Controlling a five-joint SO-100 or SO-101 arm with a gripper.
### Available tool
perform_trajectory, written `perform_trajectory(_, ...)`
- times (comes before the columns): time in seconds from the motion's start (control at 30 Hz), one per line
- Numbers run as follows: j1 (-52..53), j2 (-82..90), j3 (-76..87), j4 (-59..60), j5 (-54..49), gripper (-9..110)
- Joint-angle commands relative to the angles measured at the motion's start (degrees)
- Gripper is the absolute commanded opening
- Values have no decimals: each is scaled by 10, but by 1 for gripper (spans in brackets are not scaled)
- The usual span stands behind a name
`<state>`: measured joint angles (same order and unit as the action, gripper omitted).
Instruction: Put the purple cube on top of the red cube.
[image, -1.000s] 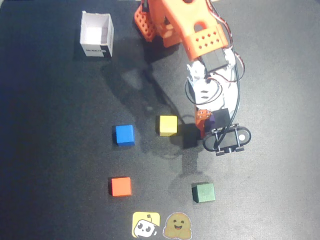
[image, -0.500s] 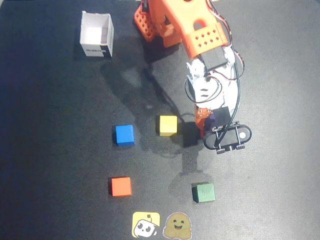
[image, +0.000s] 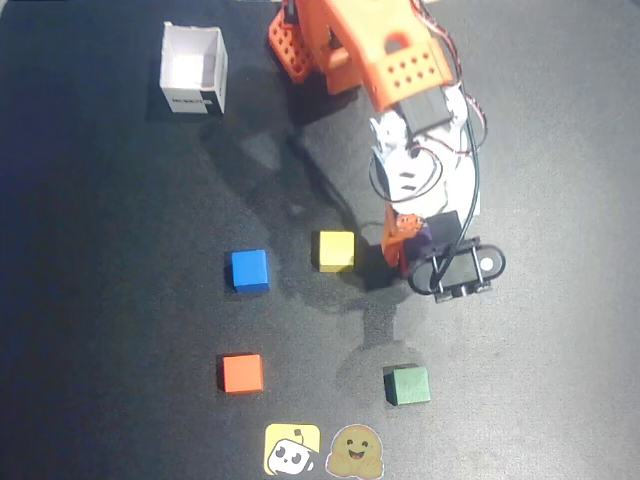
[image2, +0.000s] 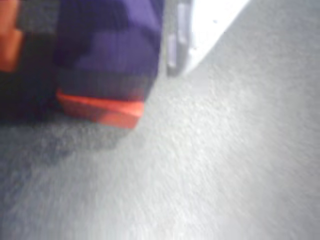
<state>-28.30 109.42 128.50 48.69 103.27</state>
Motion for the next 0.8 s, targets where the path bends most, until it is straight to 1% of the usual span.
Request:
perform_trajectory(0.0,-5,35,-7,-7,-3,24)
perform_trajectory(0.13,-5,58,-8,-1,-2,24)
perform_trajectory(0.3,-2,131,-4,44,-4,23)
perform_trajectory(0.4,16,186,4,80,-11,14)
perform_trajectory(0.43,26,203,7,91,-14,8)
perform_trajectory(0.5,54,239,19,106,-43,3)
perform_trajectory(0.77,158,401,127,133,-158,0)
